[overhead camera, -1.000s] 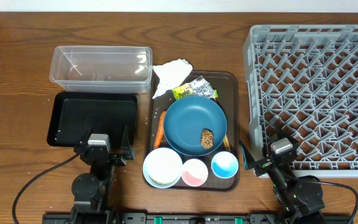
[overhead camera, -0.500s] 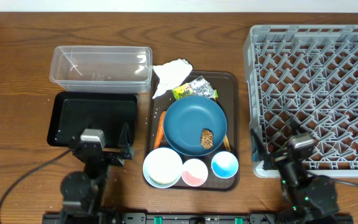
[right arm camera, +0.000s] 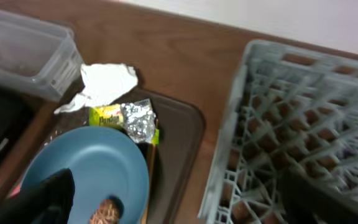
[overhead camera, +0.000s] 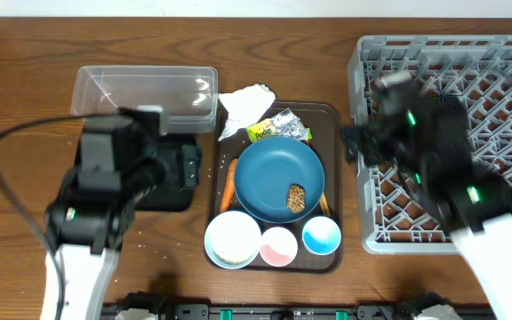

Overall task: Sort waste into correct bins and load items into the dishwasher rack
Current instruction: 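Reach the left gripper to the blue plate rim and grasp it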

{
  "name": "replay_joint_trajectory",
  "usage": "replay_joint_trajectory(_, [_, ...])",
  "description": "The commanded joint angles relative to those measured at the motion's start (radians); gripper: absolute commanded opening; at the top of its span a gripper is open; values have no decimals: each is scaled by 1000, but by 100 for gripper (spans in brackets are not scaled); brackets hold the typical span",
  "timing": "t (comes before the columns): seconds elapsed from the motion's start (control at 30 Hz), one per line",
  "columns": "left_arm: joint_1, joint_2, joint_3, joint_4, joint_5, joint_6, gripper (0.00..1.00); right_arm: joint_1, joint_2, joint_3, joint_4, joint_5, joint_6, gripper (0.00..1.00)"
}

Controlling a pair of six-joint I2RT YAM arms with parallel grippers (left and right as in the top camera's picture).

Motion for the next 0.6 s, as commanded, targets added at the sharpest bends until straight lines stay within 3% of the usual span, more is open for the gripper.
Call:
replay_joint_trajectory(0.0, [-17,72,40,-24,116,-58,98,-3,119,118,-35,-166,-23,99])
replay_joint_trajectory(0.1, [-17,113,40,-24,222,-59,98,-3,177,136,-52,-265,-23,99])
replay_joint_trajectory(0.3, [-45,172,39,-96,219,-13,98,-5,197,136,-40,-279,-15,99])
replay_joint_trajectory(0.4, [-113,207,38,-121,132,21,99,-18,196,136,-20,-249,9,99])
replay_joint_trajectory(0.5, [-211,260,33,-117,-28,21,80,-41,196,136,-23,-181,101,94])
replay_joint_trajectory(0.57, [-272,312,31,-104,-141,21,75,-59,196,136,-31,-151,152,92])
